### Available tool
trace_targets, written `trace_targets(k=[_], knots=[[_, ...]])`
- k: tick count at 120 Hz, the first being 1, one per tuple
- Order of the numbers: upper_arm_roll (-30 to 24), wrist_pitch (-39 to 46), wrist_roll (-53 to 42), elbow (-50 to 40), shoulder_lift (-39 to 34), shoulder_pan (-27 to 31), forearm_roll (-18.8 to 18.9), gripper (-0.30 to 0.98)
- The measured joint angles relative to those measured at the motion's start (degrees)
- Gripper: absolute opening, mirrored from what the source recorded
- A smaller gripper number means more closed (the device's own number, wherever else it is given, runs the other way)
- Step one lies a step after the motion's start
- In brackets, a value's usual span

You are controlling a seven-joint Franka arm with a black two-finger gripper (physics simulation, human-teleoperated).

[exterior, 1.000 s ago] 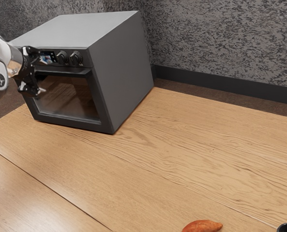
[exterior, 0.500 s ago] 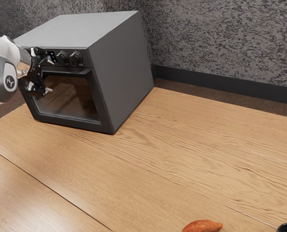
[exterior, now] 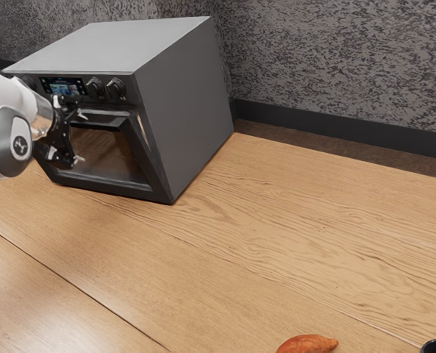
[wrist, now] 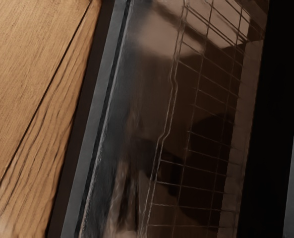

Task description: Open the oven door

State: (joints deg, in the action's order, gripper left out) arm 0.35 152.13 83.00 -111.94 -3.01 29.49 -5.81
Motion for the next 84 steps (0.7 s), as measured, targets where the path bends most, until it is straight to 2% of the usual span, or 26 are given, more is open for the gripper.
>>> trace_targets(k=[17, 33, 48, 60, 67, 71, 74, 79, 84], knots=[[0.1, 1.2, 0.1, -11.4, -8.6, 2.2, 0.1, 0.68], [-0.4, 2.9, 0.2, -24.6, -19.5, 6.5, 0.1, 0.68], [-6.4, 3.9, 0.3, -34.1, -31.2, 14.6, -0.5, 0.68], [-7.9, 4.3, 0.3, -35.8, -33.7, 15.7, -1.0, 0.68], [-7.9, 3.8, 0.4, -35.6, -33.4, 10.0, -1.2, 0.68], [-7.4, 2.3, 0.7, -31.6, -32.9, 3.1, -0.8, 0.68], [-8.0, -1.7, 0.4, -22.8, -30.6, -0.6, 0.4, 0.68], [-12.1, -11.8, -0.6, -5.0, -25.6, -5.2, 2.2, 0.68], [-13.7, -21.4, -1.3, 4.1, -21.9, -14.0, 3.4, 0.68]])
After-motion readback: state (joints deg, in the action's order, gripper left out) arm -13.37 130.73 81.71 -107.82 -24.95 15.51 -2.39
